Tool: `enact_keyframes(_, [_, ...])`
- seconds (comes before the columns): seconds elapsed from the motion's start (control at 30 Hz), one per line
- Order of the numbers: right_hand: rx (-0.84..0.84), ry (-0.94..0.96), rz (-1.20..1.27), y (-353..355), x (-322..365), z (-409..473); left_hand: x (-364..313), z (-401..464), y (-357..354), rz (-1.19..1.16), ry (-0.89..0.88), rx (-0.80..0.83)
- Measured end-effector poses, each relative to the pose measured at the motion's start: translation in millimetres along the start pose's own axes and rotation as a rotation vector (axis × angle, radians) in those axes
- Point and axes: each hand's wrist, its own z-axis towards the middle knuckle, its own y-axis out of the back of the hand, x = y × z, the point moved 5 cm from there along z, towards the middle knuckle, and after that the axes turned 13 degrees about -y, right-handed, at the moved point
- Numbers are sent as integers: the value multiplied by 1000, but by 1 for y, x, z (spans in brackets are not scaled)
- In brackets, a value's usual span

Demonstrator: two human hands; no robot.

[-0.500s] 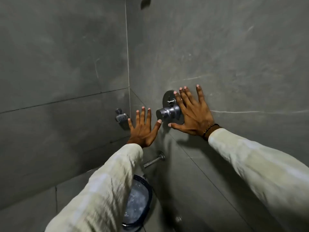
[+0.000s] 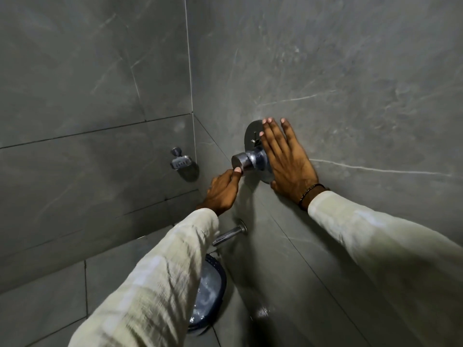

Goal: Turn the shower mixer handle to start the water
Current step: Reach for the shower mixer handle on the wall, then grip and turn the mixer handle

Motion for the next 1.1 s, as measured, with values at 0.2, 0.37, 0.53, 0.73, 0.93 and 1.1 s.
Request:
enact_keyframes(0.2, [-5, 2, 19, 4, 0, 0, -2, -6, 6, -206, 53, 25])
enact_keyframes(0.37, [10, 5, 27, 6, -1, -1, -13, -9, 17, 83, 43, -3])
enact_keyframes(0.53, [7, 3, 23, 7, -2, -2, -21, -9, 26, 241, 19, -27])
enact_keyframes(0.73, [-3, -6, 11, 6, -3, -2, -25, -11, 26, 278, 15, -56])
enact_keyframes(0.93, [-14, -14, 19, 4, -1, 0, -35, -14, 35, 109, -46, -97])
enact_keyframes(1.1, [-14, -23, 38, 1, 1, 0, -72, -4, 45, 187, -285, -221])
